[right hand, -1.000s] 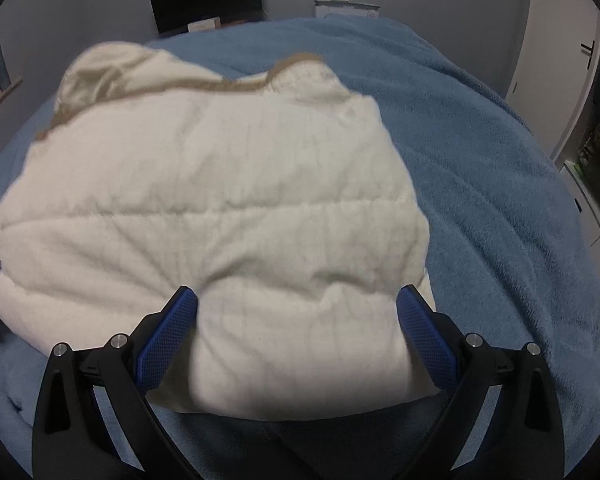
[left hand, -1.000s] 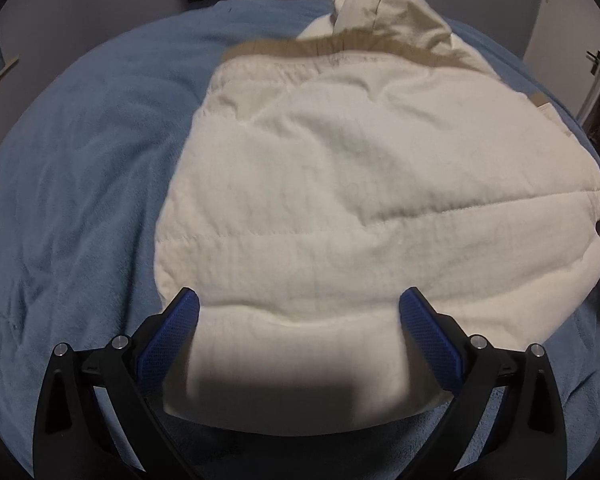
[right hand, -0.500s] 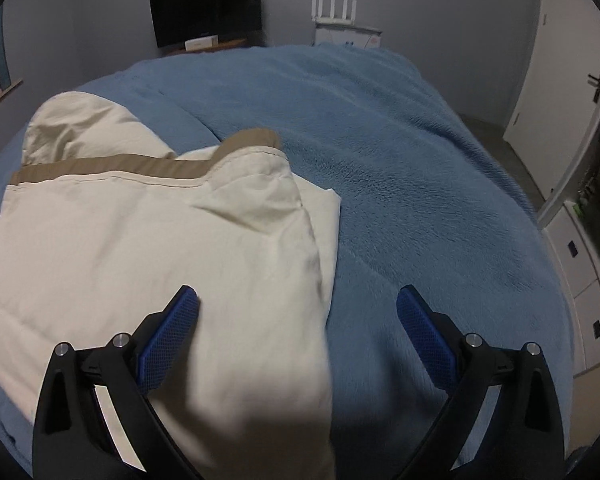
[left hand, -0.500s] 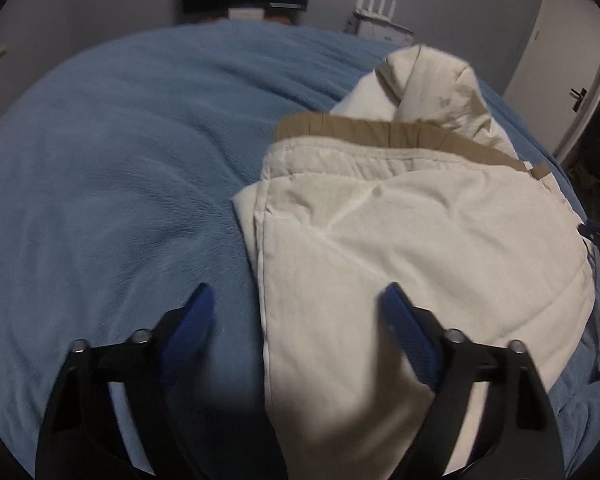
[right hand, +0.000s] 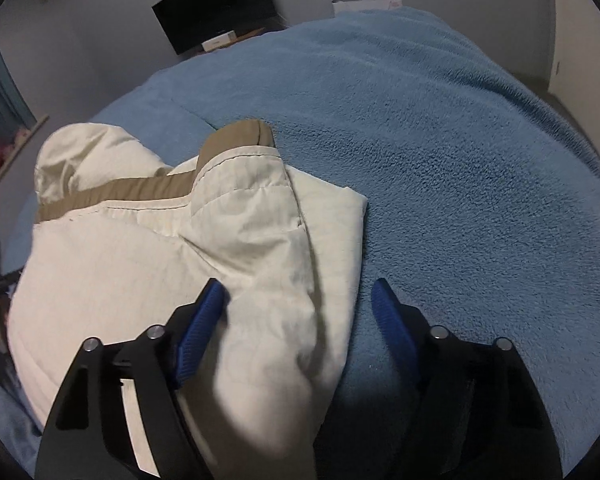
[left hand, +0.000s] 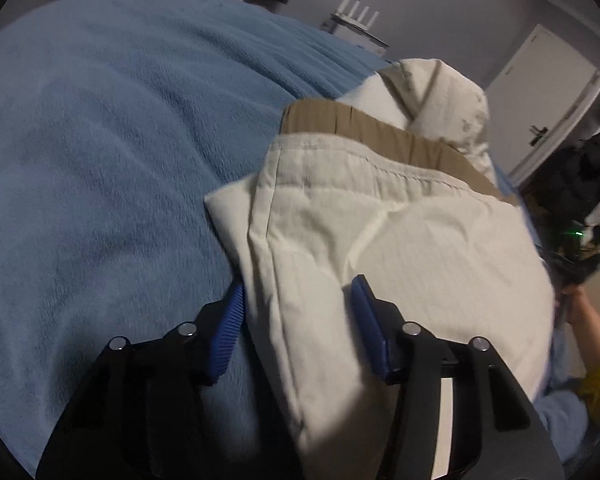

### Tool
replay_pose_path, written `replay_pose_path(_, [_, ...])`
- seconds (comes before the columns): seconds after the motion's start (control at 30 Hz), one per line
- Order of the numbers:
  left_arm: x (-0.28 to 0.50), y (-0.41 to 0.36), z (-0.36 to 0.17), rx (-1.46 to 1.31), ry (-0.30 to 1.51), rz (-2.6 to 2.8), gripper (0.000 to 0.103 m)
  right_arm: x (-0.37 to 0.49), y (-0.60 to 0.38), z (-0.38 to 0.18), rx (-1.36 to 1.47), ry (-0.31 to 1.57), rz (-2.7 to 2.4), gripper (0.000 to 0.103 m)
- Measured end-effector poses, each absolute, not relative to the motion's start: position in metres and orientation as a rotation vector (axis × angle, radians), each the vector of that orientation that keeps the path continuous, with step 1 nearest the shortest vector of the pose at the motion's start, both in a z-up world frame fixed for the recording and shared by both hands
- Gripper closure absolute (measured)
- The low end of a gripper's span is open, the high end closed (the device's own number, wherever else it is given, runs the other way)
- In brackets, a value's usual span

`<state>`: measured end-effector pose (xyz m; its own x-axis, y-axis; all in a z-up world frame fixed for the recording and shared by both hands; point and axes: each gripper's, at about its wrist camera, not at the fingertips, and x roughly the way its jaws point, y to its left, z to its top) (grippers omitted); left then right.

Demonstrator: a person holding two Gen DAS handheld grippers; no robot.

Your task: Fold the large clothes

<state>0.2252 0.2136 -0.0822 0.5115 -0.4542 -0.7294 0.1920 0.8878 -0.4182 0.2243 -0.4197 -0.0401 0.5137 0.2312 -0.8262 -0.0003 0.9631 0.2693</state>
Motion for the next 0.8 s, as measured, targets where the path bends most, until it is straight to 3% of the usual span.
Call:
replay_pose_path(0.13, [0.221, 0.229, -0.089, -0.397, 0.974, -0.472, 0.054, 0.225, -0.433, -0.046, 0.331, 1.039, 0.19, 0.035])
replay_pose_path(0.27, [0.234, 0.22, -0.093, -0.37, 0.96, -0.489, 0.054, 0.227, -0.442, -0.052, 0.418, 1.035, 0.247, 0.053])
replay_pose_path(0.57, [0.264, 0.208, -0.105, -0.363, 0.943, -0.451, 0.045, 0.264, -0.447, -0.071, 0.544, 1.055, 0.288, 0.053])
replay_pose_path(0.6, [0.262, 0.206, -0.103, -0.348, 0.938, -0.446, 0.048, 0.264, -0.446, -0.071, 0.551, 1.053, 0.283, 0.053])
replay_pose_path(0.67, [0.256, 0.205, -0.098, -0.33, 0.911, -0.479, 0.067, 0.26, -0.443, -0.066, 0.528, 1.033, 0.296, 0.074])
replay_pose_path(0.73, [0.251, 0.205, -0.089, -0.316, 0.887, -0.501, 0.086, 0.254, -0.433, -0.055, 0.467, 0.999, 0.295, 0.085])
replay_pose_path(0.8, [0.241, 0.201, -0.078, -0.246, 0.868, -0.507, 0.09, 0.245, -0.424, -0.041, 0.402, 0.961, 0.281, 0.09])
